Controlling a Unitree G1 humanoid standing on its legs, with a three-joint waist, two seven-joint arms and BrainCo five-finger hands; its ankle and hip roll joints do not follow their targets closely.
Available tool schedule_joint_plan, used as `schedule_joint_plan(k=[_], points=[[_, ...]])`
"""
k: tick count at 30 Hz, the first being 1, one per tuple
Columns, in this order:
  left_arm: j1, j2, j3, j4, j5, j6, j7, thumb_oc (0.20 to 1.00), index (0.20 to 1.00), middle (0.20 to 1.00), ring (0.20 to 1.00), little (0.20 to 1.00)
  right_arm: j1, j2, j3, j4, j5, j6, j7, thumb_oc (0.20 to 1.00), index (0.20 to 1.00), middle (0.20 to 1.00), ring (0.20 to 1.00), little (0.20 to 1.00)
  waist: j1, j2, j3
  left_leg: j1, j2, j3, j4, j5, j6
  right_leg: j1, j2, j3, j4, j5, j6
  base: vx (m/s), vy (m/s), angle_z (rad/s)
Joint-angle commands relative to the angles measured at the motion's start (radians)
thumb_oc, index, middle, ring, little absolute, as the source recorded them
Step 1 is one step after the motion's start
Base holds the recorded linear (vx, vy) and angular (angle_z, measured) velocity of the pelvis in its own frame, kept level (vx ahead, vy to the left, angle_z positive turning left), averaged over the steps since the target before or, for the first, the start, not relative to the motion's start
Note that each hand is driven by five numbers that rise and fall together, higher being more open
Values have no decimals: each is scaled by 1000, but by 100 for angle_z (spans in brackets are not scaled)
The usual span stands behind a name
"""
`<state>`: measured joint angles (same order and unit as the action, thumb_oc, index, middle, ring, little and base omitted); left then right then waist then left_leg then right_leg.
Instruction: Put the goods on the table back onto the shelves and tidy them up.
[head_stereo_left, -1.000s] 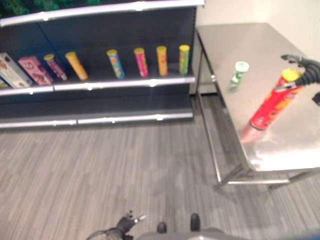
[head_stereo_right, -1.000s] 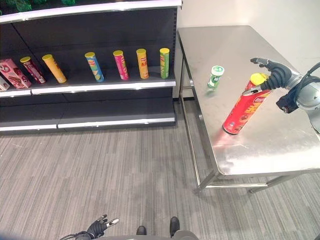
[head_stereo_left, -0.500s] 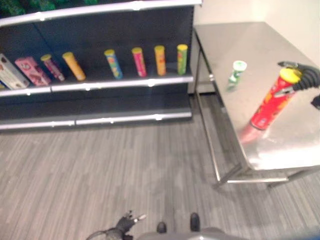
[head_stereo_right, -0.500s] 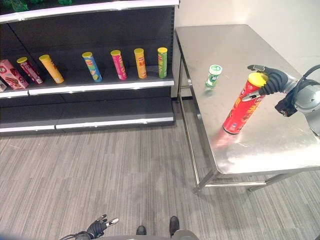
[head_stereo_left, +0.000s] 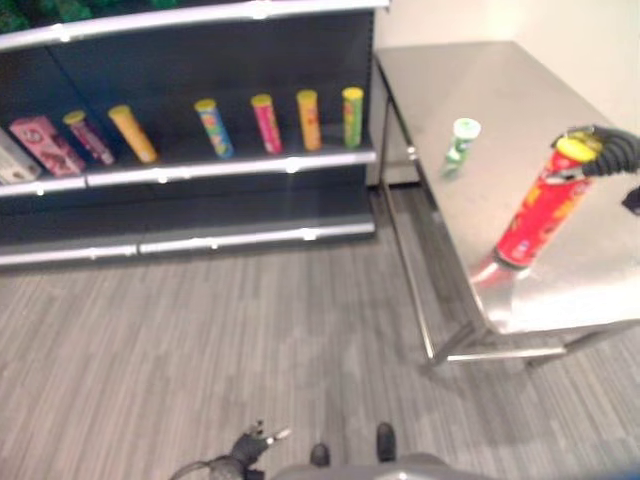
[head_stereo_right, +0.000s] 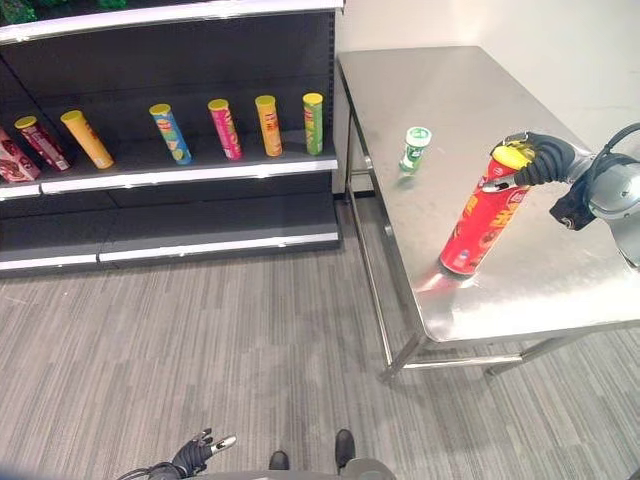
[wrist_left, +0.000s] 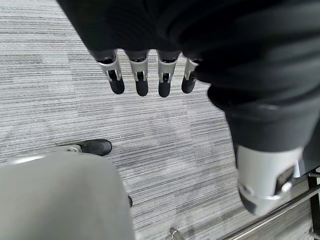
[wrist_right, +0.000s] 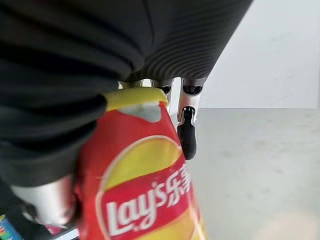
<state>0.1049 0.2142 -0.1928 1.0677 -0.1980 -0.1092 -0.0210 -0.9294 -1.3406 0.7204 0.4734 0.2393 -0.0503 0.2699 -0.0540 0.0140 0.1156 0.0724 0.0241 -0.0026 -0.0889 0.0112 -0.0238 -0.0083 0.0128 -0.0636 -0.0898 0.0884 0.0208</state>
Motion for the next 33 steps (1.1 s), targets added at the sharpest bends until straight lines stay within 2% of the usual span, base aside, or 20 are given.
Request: schedule_joint_plan(k=[1, 4, 5, 6, 7, 10, 12, 14, 16, 18, 21, 22, 24, 25, 26, 28, 30, 32, 33], points=[[-38, 46, 24, 0, -27, -25, 12, 1000, 1000, 1000, 1000, 1000, 93, -45, -172, -141, 108, -75, -88, 200, 200, 200, 200, 200, -4, -75, -7, 61, 60, 108, 12, -40, -98, 101, -30, 44, 6, -120, 92, 2, -37, -8], [-30, 42, 37, -26, -17, -34, 7, 1000, 1000, 1000, 1000, 1000, 308, -12, -474, -269, 162, -140, -135, 200, 200, 200, 200, 200, -5, -76, 0, 32, 66, 102, 91, -50, -98, 102, -30, 51, 11, -127, 86, -5, -67, -5], [-33, 48, 39, -36, -17, -34, 7, 1000, 1000, 1000, 1000, 1000, 360, 3, -556, -291, 161, -157, -159, 200, 200, 200, 200, 200, 6, -82, 9, 13, 65, 84, 132, -47, -96, 103, -30, 54, 13, -128, 83, -11, -61, -6], [-34, 51, 36, -36, -17, -34, 7, 1000, 1000, 1000, 1000, 1000, 377, 3, -572, -295, 160, -157, -159, 200, 200, 200, 200, 200, 8, -84, 9, 11, 65, 82, 136, -49, -96, 103, -30, 53, 13, -128, 83, -31, -88, -10], [-40, 51, 45, -48, -10, -34, 2, 1000, 1000, 1000, 1000, 1000, 450, 19, -686, -372, 103, -179, -193, 200, 200, 200, 200, 200, 9, -88, 16, -17, 56, 49, 161, -47, -100, 104, -31, 48, 17, -131, 80, -17, -55, -12], [-36, 50, 50, -55, -2, -33, 4, 1000, 1000, 1000, 1000, 1000, 527, 29, -780, -458, 49, -188, -204, 200, 200, 200, 200, 200, 6, -84, 6, 0, 62, 56, 119, -61, -93, 106, -32, 38, 20, -135, 81, 51, -27, 12], [-23, 44, 52, -70, 0, -40, 3, 1000, 1000, 1000, 1000, 1000, 568, 41, -828, -570, 22, -213, -201, 200, 200, 200, 200, 200, 3, -68, -14, 41, 70, 63, 49, -52, -92, 110, -26, 27, 22, -143, 82, 71, -4, 10], [-19, 45, 50, -80, 1, -41, 3, 1000, 1000, 1000, 1000, 1000, 578, 42, -840, -599, 13, -216, -199, 200, 200, 200, 200, 200, 5, -63, -15, 52, 71, 64, 27, -48, -92, 112, -25, 22, 23, -147, 82, 13, 4, 9], [-18, 43, 52, -93, -9, -46, 9, 1000, 1000, 1000, 1000, 1000, 544, 38, -808, -646, -8, -226, -199, 200, 200, 200, 200, 200, 14, -56, -10, 50, 70, 48, 12, -20, -95, 114, -23, 8, 24, -150, 80, -43, 18, 10], [-15, 45, 50, -106, -21, -47, 16, 1000, 1000, 1000, 1000, 1000, 492, 37, -754, -681, -26, -232, -201, 200, 200, 200, 200, 200, 30, -57, -5, 33, 58, 19, 2, -25, -95, 105, -31, -16, 35, -156, 78, -73, 24, 29], [-17, 51, 48, -111, -23, -45, 15, 1000, 1000, 1000, 1000, 1000, 454, 24, -711, -696, -23, -230, -198, 200, 200, 200, 200, 200, 32, -60, 10, 4, 68, 36, 24, -25, -97, 88, -46, -45, 55, -162, 75, -96, 69, 50], [-22, 58, 44, -111, -27, -43, 16, 1000, 1000, 1000, 1000, 1000, 437, 9, -693, -699, -29, -229, -203, 200, 200, 200, 200, 200, 37, -66, 21, -16, 83, 64, 47, -19, -102, 78, -57, -62, 61, -160, 73, -158, 171, 71], [-21, 62, 54, -95, -36, -41, 18, 1000, 1000, 1000, 1000, 1000, 385, -8, -619, -707, -49, -220, -191, 200, 200, 200, 200, 200, 44, -74, 28, -53, 149, 96, 62, 20, -126, 78, -89, -101, 56, -148, 91, -87, 265, 82], [-22, 64, 58, -87, -40, -44, 24, 1000, 1000, 1000, 1000, 1000, 359, -13, -585, -708, -51, -224, -190, 200, 200, 200, 200, 200, 48, -79, 31, -63, 176, 97, 56, 39, -135, 77, -106, -106, 57, -144, 100, -15, 175, 73], [-21, 63, 60, -86, -40, -44, 24, 1000, 1000, 1000, 1000, 1000, 349, -12, -575, -705, -51, -224, -190, 200, 200, 200, 200, 200, 46, -78, 30, -62, 176, 97, 55, 39, -136, 77, -106, -106, 57, -145, 100, -40, 161, 61], [-17, 71, 68, -82, -45, -49, 31, 1000, 1000, 1000, 1000, 1000, 312, -16, -521, -711, -47, -220, -185, 200, 200, 200, 200, 200, 52, -79, 32, -86, 225, 89, 30, 84, -150, 71, -134, -109, 56, -142, 116, -16, 233, 32], [-14, 85, 74, -73, -44, -47, 35, 1000, 1000, 1000, 1000, 1000, 290, -21, -468, -697, -64, -210, -180, 200, 200, 200, 200, 200, 63, -64, 24, -133, 270, 71, 2, 122, -176, 73, -171, -116, 42, -137, 145, 35, 404, 14], [-14, 84, 75, -73, -44, -47, 35, 1000, 1000, 1000, 1000, 1000, 282, -21, -461, -695, -64, -211, -180, 200, 200, 200, 200, 200, 60, -63, 23, -134, 270, 69, 2, 123, -176, 73, -171, -118, 41, -137, 145, 55, 309, 22], [-6, 91, 73, -72, -33, -43, 31, 1000, 1000, 1000, 1000, 1000, 300, 3, -443, -693, -99, -196, -174, 200, 200, 200, 200, 200, 71, -38, 6, -124, 245, 74, 3, 90, -176, 84, -222, -122, 30, -114, 174, 123, 564, 25]])
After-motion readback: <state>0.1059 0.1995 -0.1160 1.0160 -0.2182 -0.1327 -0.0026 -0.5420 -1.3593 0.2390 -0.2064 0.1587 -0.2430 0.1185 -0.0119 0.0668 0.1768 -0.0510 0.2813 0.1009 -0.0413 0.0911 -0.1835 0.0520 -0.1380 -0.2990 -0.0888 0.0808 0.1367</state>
